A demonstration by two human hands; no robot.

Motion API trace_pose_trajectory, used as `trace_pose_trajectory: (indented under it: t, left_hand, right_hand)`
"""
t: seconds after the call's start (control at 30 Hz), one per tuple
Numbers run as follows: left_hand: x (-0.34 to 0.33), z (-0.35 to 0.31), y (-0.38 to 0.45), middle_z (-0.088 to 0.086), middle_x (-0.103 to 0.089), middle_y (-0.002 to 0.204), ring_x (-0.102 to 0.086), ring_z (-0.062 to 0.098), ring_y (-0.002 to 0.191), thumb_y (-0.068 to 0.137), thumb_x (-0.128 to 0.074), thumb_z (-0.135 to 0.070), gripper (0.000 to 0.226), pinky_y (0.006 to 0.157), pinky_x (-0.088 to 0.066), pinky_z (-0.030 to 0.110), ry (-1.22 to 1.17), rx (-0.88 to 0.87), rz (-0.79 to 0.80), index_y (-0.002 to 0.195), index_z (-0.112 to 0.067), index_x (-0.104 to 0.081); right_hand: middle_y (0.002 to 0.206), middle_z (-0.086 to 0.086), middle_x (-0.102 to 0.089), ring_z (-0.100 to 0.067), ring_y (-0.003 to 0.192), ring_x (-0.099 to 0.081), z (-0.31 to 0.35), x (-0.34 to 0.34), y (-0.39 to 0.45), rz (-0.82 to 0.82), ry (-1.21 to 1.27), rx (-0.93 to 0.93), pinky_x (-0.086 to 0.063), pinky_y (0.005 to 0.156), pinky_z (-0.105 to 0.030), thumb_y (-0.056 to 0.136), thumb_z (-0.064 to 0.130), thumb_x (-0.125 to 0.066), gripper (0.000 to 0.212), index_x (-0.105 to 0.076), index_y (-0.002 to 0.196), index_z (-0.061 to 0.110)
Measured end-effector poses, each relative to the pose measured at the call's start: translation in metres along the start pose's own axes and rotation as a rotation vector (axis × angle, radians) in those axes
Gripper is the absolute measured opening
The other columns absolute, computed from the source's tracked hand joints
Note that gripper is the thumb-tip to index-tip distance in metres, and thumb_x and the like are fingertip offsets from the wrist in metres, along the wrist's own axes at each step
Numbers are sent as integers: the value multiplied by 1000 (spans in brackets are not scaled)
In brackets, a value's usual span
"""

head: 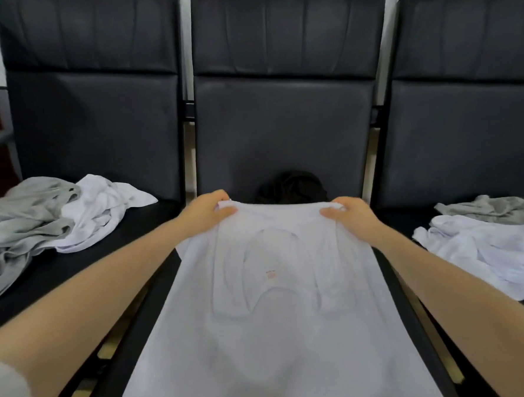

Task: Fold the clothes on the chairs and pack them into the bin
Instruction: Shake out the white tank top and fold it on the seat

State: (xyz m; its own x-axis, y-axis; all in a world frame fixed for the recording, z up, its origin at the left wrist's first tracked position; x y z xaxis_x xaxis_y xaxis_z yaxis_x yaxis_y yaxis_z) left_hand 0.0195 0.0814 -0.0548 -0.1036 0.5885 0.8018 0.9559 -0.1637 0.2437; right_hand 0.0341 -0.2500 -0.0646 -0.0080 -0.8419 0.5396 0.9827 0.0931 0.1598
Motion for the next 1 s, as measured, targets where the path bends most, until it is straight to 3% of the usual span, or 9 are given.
trace_pose_trajectory:
  t: [0.13, 0.2, 0.33, 0.43, 0.5, 0.6, 0.67, 0.77, 1.0]
  left_hand:
    - [15, 6, 40, -7, -52, 73, -49, 10, 65, 93, -48, -48, 23, 54, -31, 27, 321, 12, -38, 91, -25, -47]
    - [11, 11, 59, -5, -49, 69, -47, 13, 62, 94, -45, -49, 28, 53, -31, 28, 445, 31, -43, 90, -21, -43]
    - [-17, 32, 80, 2, -53, 79, -53, 21, 74, 94, -44, -51, 33, 64, -41, 33, 566, 119, 2, 92, -18, -40]
    - [-47, 52, 84, 5, -60, 98, -56, 23, 90, 92, -47, -53, 38, 79, -47, 38, 469, 174, 52, 103, -16, -49]
    - [-62, 59, 81, 6, -59, 111, -55, 25, 103, 92, -49, -54, 46, 90, -46, 42, 388, 191, 98, 116, -15, -54]
    - [-55, 51, 76, 7, -55, 119, -51, 26, 111, 91, -49, -55, 47, 94, -44, 43, 327, 196, 26, 120, -18, -55]
    - [-38, 35, 66, 5, -53, 120, -48, 25, 114, 91, -51, -54, 44, 94, -43, 41, 250, 195, -80, 119, -20, -57]
    - [-19, 1, 39, 3, -55, 116, -50, 20, 111, 91, -53, -51, 40, 93, -45, 37, 108, 157, -157, 116, -20, -60]
    - [-24, -91, -76, -4, -63, 99, -58, 11, 91, 93, -56, -40, 24, 86, -49, 30, -132, -26, -73, 96, -19, -67]
  right_hand:
    - [80, -8, -65, -22, 73, -61, 8, 3, 47, -24, -181, 3, -44, 66, -33, 84, 37, -69, 30, -66, 80, 7]
    - [76, -3, -61, -22, 72, -58, 9, -2, 69, -29, -364, -18, -39, 61, -32, 84, 42, -66, 30, -61, 74, 15]
    - [79, 1, -57, -21, 78, -56, -6, -21, 92, -23, -586, -88, -36, 57, -30, 87, 48, -60, 31, -54, 76, 20]
    - [86, -1, -56, -21, 79, -54, -33, -41, 95, 28, -592, -140, -38, 62, -32, 89, 54, -55, 39, -51, 81, 16]
    - [97, -4, -56, -25, 90, -55, -44, -46, 90, 50, -564, -155, -42, 71, -35, 92, 54, -51, 40, -52, 92, 14]
    - [117, -7, -53, -27, 110, -50, -37, -29, 77, -75, -575, -124, -45, 90, -41, 93, 50, -50, 43, -56, 116, 14]
    - [121, -9, -53, -27, 114, -49, -19, -13, 57, -198, -524, -88, -46, 92, -42, 94, 47, -52, 44, -56, 123, 15]
    - [117, -8, -57, -24, 105, -55, 2, 2, 14, -266, -350, -75, -48, 84, -35, 94, 40, -55, 41, -53, 127, 15]
    - [86, 2, -60, -15, 77, -57, 29, -11, -111, -99, -110, -8, -45, 73, -29, 93, 33, -59, 19, -59, 108, 22]
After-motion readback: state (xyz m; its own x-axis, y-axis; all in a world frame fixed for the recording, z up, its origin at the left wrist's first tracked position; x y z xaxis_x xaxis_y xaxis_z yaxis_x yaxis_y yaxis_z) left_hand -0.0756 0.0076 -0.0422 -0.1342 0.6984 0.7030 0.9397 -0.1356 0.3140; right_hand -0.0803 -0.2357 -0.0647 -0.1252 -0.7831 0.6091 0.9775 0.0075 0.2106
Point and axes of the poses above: each hand's wrist, its own y-axis towards the middle knuckle, its own x-axis out of the back of the hand, z = x × y, the point moved 7 cm from there along y, towards the middle knuckle
